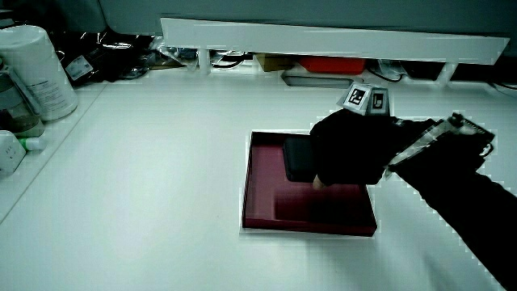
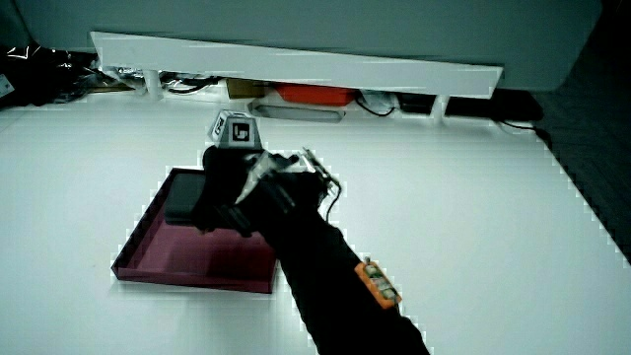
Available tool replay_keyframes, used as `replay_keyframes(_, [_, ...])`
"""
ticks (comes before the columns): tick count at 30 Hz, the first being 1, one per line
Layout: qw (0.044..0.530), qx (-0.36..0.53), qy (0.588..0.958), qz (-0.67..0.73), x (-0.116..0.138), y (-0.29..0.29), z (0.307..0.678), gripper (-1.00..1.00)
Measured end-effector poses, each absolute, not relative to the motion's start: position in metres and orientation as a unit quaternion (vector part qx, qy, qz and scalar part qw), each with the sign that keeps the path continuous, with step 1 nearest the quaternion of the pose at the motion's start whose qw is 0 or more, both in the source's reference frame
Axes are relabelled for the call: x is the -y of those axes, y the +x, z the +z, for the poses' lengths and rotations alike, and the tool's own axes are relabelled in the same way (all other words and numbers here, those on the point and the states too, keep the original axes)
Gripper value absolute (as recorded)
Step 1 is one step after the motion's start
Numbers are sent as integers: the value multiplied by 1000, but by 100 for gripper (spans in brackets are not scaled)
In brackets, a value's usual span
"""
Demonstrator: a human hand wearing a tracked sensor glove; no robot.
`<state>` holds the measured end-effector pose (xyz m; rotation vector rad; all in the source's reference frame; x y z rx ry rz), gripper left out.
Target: Place battery into plate
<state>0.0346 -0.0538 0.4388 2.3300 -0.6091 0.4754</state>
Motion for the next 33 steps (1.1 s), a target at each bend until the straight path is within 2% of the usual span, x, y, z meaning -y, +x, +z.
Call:
replay_keyframes(13, [403, 233, 870, 163, 26, 6, 510, 0])
replay_keyframes(23, [393, 236, 879, 129, 18, -2, 516, 0])
replay_keyframes(29, [424, 230, 865, 138, 14, 0, 526, 0])
replay_keyframes(33, [434, 228, 861, 136, 13, 3, 529, -31])
